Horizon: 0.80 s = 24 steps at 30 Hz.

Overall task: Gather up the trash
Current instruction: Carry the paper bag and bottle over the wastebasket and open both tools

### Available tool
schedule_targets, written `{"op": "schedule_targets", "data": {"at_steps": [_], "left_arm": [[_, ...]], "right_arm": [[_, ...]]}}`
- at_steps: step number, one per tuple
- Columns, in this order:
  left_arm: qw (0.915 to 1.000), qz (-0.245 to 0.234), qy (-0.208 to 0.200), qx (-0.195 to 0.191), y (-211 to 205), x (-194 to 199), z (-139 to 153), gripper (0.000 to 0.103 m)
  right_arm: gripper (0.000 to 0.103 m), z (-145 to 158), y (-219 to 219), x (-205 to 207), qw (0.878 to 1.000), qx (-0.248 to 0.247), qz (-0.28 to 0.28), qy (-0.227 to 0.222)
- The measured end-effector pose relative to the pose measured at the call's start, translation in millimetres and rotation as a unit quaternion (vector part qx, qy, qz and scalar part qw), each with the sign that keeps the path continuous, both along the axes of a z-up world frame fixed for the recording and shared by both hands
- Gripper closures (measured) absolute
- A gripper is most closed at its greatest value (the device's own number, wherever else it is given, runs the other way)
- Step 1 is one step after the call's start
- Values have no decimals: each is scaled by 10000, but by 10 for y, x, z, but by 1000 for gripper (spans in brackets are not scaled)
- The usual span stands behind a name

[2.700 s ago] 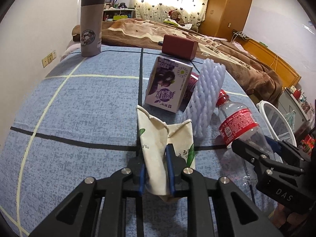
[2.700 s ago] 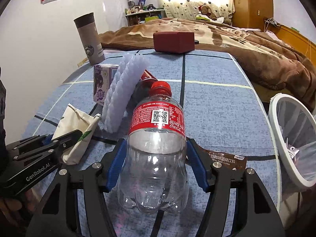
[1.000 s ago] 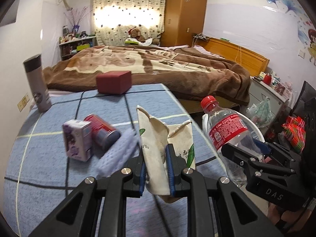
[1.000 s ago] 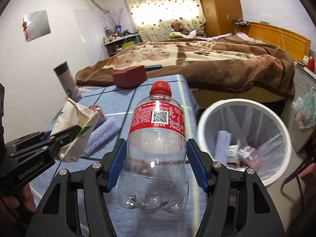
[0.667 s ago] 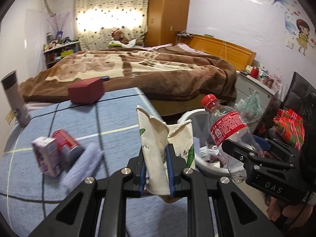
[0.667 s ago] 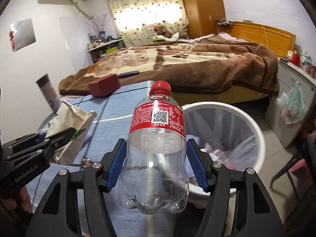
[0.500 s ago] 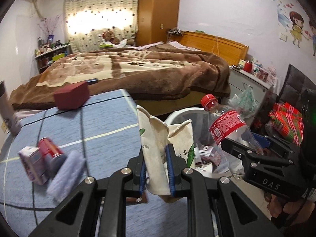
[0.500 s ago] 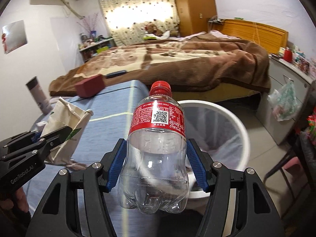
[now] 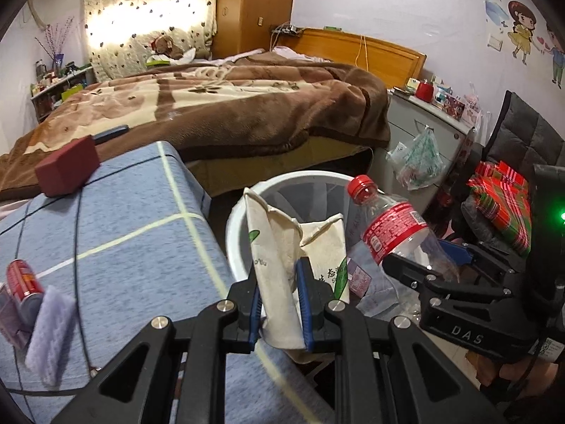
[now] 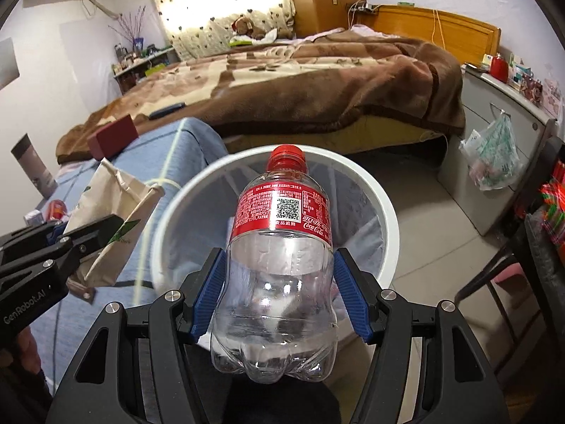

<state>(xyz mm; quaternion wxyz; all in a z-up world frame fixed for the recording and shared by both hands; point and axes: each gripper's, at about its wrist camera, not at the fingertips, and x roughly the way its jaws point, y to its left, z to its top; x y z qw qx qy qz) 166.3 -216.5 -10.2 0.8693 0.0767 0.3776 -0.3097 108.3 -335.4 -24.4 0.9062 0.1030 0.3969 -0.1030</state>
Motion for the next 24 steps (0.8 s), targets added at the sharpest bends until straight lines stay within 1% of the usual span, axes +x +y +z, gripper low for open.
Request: {"op": "schedule_targets", "data": {"at_steps": [5, 10, 11, 13, 15, 20, 24], "left_arm": [[9999, -51, 79, 45, -143, 32, -64, 83], [9998, -27, 185, -19, -163, 72, -92, 83], [9998, -27, 173, -13, -163, 68, -95, 81], [9999, -5, 142, -9, -151, 60, -86, 62], [9999, -12, 149, -71, -126, 49, -73, 53], [9998, 92, 138, -117, -43, 49, -40, 52], [9996, 207, 72, -165, 66, 32, -12, 51]], "right_arm": [[39, -64, -69, 42, 9996, -228, 27, 151], [39, -81, -153, 35, 9995, -263, -21, 150], [39, -85, -160, 28, 9995, -263, -47, 163], [39, -82, -161, 4, 9994, -309, -86, 96], [38, -90, -172, -4, 9993, -326, -138, 85], [37, -84, -171, -26, 9994, -271, -207, 53], [37, -39, -154, -79, 9990, -301, -310, -107]]}}
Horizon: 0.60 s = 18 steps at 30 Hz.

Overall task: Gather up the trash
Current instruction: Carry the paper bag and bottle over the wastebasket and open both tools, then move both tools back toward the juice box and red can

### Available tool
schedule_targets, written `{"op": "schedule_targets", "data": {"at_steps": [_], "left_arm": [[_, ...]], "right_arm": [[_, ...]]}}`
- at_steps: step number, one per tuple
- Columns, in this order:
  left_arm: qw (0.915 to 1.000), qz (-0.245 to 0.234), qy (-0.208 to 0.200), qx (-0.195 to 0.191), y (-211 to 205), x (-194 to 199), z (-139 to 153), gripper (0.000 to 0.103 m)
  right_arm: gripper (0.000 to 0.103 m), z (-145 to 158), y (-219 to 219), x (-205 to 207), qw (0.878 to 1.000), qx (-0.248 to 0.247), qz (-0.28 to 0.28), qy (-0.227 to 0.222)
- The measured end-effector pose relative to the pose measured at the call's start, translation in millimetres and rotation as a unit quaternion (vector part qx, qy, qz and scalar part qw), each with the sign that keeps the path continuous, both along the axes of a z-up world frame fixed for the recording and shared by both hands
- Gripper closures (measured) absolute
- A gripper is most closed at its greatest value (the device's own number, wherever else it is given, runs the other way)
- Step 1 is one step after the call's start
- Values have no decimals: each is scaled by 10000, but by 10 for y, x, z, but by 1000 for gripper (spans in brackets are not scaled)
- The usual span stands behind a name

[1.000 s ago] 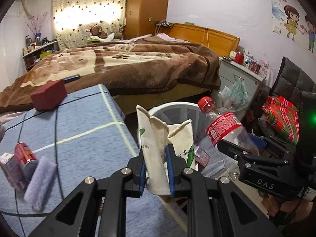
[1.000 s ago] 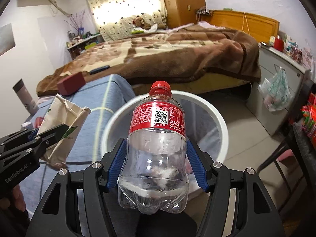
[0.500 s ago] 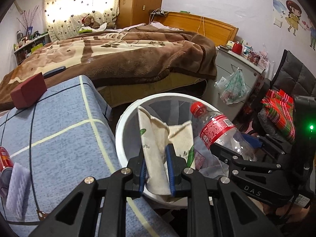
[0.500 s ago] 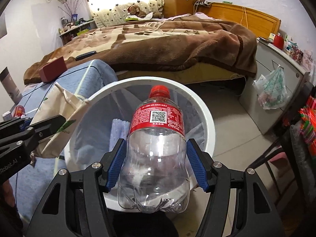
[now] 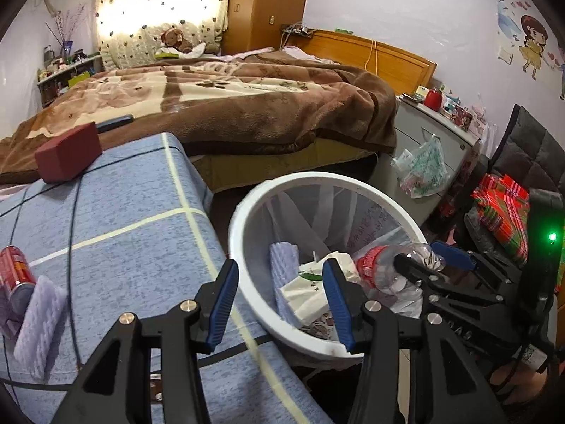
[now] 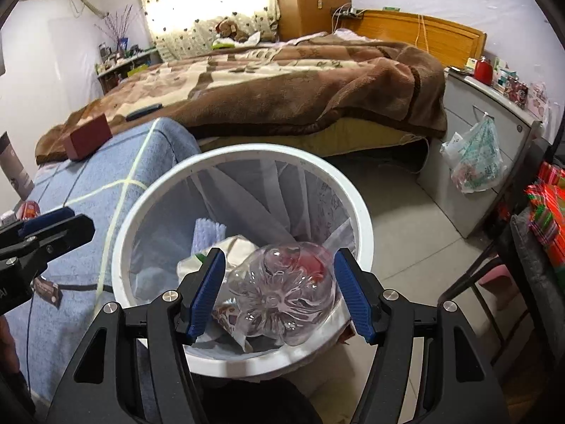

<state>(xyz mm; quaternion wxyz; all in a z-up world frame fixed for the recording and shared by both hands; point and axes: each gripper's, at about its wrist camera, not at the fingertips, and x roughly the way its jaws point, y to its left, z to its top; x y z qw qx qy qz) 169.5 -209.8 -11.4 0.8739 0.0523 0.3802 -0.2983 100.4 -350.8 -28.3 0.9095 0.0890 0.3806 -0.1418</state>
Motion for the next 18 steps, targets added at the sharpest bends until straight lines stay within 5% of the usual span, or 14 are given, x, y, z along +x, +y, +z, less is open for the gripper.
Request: {"op": "schedule_targets", "data": {"at_steps": [18], "left_arm": [[9987, 441, -254, -41, 513, -96, 137, 51]], "right_arm": [[37, 211, 296, -51, 9985, 3, 5, -556]]}}
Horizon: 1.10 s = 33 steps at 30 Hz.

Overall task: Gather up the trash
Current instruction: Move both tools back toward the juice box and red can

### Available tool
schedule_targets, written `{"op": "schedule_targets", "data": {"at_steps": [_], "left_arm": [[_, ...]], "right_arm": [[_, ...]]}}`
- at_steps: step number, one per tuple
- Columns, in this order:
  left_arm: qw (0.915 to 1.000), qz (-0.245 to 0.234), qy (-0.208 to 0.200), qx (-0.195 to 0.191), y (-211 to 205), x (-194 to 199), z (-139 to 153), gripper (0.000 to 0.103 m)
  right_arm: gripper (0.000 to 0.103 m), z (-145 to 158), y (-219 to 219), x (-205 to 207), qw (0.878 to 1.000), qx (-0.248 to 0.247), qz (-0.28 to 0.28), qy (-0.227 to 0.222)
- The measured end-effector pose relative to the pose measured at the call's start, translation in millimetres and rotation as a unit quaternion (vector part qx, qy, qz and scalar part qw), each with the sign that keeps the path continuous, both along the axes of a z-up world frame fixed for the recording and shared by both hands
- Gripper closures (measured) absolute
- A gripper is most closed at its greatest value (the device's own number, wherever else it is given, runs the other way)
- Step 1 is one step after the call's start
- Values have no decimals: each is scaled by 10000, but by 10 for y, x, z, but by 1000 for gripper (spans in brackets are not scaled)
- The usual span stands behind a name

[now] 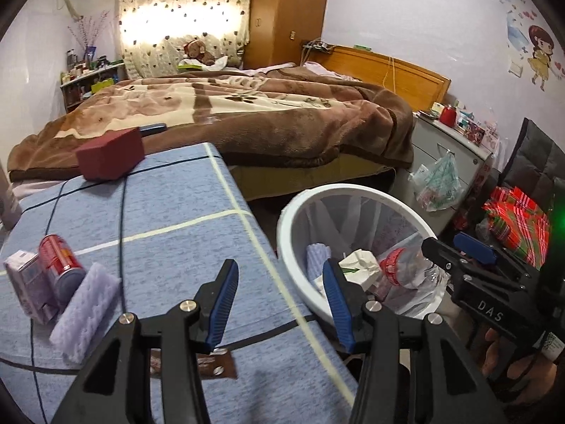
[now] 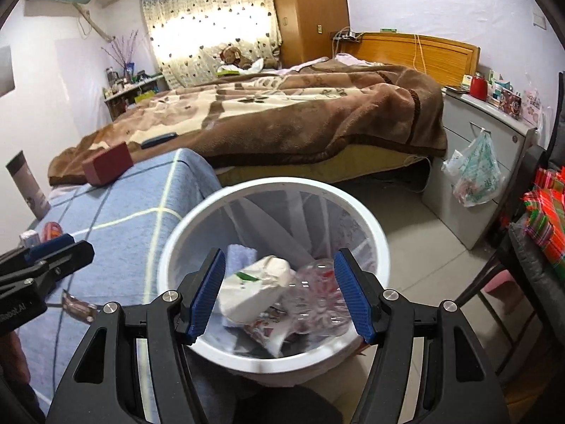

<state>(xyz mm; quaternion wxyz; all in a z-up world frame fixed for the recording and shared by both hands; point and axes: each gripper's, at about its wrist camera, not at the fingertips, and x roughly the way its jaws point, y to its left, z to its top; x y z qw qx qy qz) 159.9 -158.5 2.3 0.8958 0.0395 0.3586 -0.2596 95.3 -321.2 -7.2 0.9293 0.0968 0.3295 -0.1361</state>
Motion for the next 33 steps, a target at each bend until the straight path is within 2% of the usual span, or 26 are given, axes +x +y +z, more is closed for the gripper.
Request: {"op": "schedule_targets", "data": {"at_steps": [12, 15, 33], "left_arm": [[9971, 707, -263, -39, 734, -49, 78, 50], [9957, 898, -212, -89, 950, -24, 57, 50], [9784, 2064, -63, 108, 2081, 146, -131, 45]], "right_arm": [[37, 11, 483, 115, 9974, 71, 716, -80], [37, 4, 611, 165, 9960, 74, 890, -76], [37, 26, 1316, 509, 9824, -61, 1869, 6]]}}
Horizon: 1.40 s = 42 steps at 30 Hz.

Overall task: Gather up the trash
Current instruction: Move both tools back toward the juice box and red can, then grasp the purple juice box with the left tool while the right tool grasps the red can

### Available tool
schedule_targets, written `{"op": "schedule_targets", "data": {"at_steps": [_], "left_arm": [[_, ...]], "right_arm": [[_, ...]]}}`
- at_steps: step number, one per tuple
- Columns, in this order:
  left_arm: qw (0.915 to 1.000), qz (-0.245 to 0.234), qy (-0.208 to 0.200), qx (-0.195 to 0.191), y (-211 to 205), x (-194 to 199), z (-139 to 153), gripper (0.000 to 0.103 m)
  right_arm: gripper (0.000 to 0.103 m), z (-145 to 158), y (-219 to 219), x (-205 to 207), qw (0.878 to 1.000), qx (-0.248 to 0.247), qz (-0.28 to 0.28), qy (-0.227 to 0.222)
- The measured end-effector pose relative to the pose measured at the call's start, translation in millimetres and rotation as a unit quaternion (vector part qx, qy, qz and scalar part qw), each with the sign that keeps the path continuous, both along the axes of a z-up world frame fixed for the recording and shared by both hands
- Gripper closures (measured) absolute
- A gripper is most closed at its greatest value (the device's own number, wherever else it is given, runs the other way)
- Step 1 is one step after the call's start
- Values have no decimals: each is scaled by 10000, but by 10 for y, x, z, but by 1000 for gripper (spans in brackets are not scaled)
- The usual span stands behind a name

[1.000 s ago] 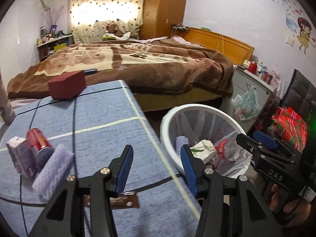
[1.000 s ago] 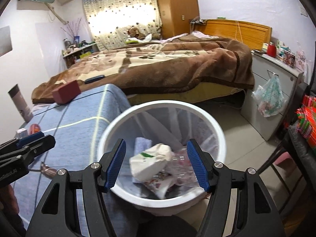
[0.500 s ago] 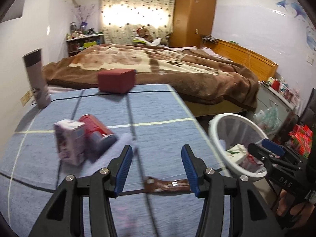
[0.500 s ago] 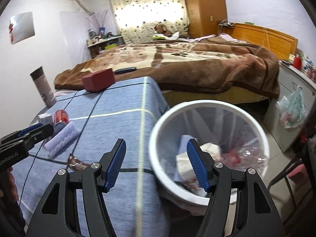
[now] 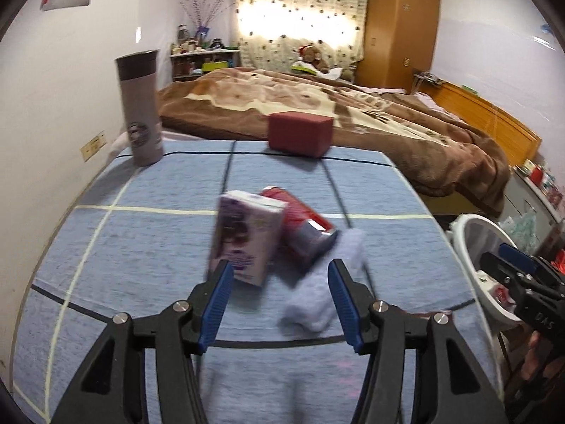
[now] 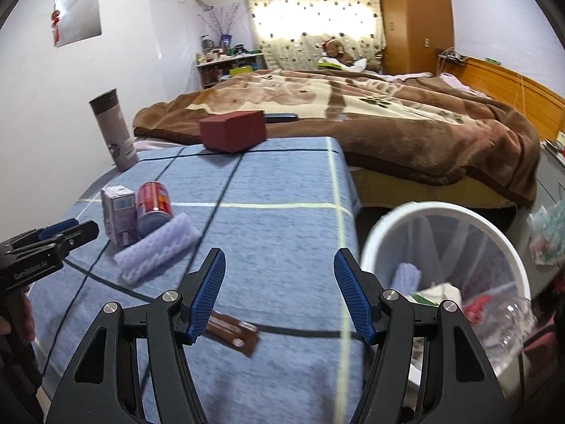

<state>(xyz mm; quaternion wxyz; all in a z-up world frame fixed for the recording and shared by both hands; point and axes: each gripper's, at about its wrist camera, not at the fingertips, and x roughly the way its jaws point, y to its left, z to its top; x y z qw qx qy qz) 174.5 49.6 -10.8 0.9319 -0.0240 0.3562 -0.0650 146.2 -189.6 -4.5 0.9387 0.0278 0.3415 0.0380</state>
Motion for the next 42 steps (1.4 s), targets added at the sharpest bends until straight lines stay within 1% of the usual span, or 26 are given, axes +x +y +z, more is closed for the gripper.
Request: {"op": "schedule_targets", "data": {"at_steps": [5, 7, 8, 10, 12, 13, 15, 17, 20, 23, 24, 25, 28, 33, 38, 42], "left_arm": [[9999, 33, 137, 20, 158, 181, -99, 42], [10000, -64, 49, 48, 178, 225, -107, 42], [9999, -65, -23, 128, 183, 251, -111, 42], [9997, -119, -43, 221, 178, 314, -119, 41], [9997, -212, -17, 152, 187, 380, -118, 40], [9995, -286, -16, 153, 181, 407, -123, 37], [9990, -403, 63, 191, 161, 475, -147, 37], [9988, -425, 102, 212, 150, 518, -164, 37], [9987, -461, 228, 29, 194, 594, -218, 37], [9984, -383, 396, -112, 264, 683, -302, 37], [9983, -383, 403, -191, 291, 698, -313, 38], [9980, -382, 420, -265, 320, 713, -325, 41], [9980, -292, 445, -344, 374, 761, -330, 42], [9983, -133, 495, -268, 471, 798, -319, 43], [9979, 87, 570, -286, 635, 789, -311, 43], [9974, 249, 641, -206, 747, 769, -314, 43]], "right_arm": [[37, -11, 121, 111, 9998, -29, 160, 69], [37, -19, 176, 165, 9997, -88, 218, 100], [37, -21, 209, 199, 9995, -124, 252, 111], [37, -27, 268, 269, 9993, -137, 321, 143], [37, -32, 327, 341, 9989, -163, 405, 165], [37, -31, 366, 385, 9986, -182, 454, 180], [37, -33, 412, 467, 9982, -134, 548, 218], [37, -37, 438, 540, 9978, -46, 601, 282], [37, -41, 502, 603, 9973, -77, 665, 290], [37, -53, 567, 646, 9967, -90, 732, 338], [37, -54, 591, 665, 9965, -99, 756, 350], [37, -54, 611, 674, 9962, -116, 786, 351], [37, -56, 687, 735, 9951, -161, 905, 358], [37, -71, 777, 832, 9926, -23, 1121, 474], [37, -90, 920, 883, 9897, 107, 1326, 532], [37, -106, 1069, 887, 9866, 68, 1529, 567]]}}
